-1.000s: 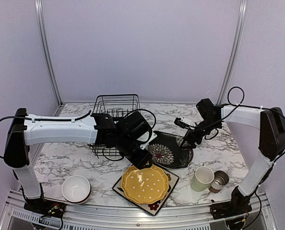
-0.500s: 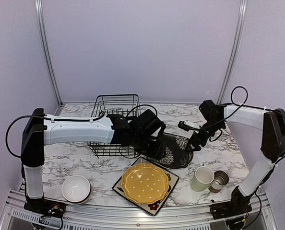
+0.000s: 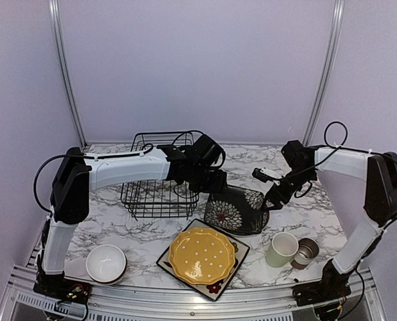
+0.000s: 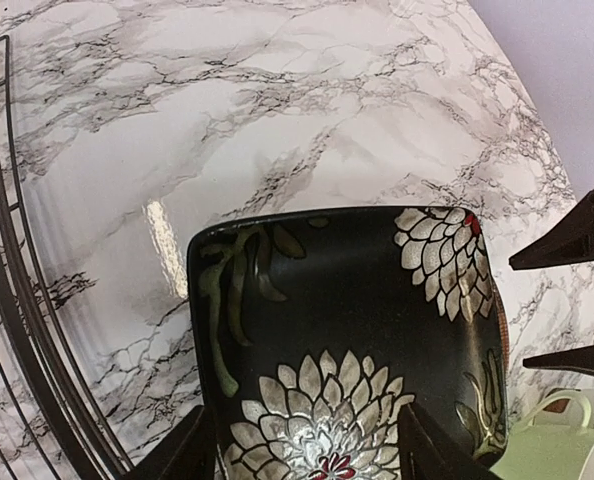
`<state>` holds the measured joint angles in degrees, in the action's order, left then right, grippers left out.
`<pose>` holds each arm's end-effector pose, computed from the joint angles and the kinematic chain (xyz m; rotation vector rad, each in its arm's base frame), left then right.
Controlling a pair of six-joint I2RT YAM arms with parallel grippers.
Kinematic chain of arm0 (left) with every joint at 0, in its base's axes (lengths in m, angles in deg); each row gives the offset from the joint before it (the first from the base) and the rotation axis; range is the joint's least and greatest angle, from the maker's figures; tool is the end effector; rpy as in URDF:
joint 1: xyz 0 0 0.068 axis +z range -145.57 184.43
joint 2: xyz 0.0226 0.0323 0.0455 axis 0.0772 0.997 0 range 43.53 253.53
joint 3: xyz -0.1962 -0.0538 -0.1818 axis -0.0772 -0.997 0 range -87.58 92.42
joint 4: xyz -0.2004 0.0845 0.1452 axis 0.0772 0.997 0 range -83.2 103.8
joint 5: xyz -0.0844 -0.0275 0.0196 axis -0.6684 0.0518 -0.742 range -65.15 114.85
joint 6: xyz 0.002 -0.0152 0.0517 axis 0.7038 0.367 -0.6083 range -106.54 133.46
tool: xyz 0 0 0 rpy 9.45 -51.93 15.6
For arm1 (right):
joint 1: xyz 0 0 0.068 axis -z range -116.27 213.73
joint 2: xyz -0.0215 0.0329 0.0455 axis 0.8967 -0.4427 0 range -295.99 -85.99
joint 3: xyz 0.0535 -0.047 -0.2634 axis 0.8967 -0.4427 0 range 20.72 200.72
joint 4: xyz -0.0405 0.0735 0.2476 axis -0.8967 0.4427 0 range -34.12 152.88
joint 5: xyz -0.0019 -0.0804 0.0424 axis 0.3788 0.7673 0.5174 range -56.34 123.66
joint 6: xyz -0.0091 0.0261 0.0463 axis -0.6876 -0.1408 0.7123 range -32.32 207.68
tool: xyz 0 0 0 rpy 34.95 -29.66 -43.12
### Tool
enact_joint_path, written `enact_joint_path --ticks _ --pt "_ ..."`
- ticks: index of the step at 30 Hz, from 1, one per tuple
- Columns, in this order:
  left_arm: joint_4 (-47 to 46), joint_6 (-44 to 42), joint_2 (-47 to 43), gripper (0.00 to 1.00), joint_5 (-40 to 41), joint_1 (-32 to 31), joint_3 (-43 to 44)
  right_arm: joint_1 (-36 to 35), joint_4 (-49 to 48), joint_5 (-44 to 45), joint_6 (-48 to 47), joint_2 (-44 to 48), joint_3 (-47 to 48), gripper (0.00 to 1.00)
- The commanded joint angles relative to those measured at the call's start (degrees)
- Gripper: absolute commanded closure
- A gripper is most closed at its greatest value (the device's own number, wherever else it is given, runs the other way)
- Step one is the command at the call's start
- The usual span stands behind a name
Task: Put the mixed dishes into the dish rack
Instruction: Move the plate to the center of the board.
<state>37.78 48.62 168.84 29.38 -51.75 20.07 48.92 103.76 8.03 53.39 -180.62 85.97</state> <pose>0.2788 -0.4111 0.2295 0.4218 2.4801 -0.6095 0.2934 0.0935 0.2053 -1.2250 2.5116 0.5733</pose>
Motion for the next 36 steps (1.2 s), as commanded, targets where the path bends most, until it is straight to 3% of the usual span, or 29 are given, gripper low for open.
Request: enact_joint_path --ticks 1,15,22,36 --pt "1.91 -0.51 3.61 0.36 -1.86 1.06 2.26 0.29 -1.87 -1.06 0.51 -1.94 0.44 0.31" --pt "4.61 -3.57 11.69 0.37 -1.36 2.22 11.31 0.28 -3.20 -4.88 2.94 -8.82 3.21 0.38" --pt "6.98 -4.93 9.52 0.37 2.98 3.32 9.11 0.22 -3.28 -7.46 3.85 -9.72 5.67 0.41" --pt "10.65 -6.70 5.31 0.36 4.18 3.62 3.88 -1.12 -5.10 -5.90 5.35 -11.49 8.73 0.41"
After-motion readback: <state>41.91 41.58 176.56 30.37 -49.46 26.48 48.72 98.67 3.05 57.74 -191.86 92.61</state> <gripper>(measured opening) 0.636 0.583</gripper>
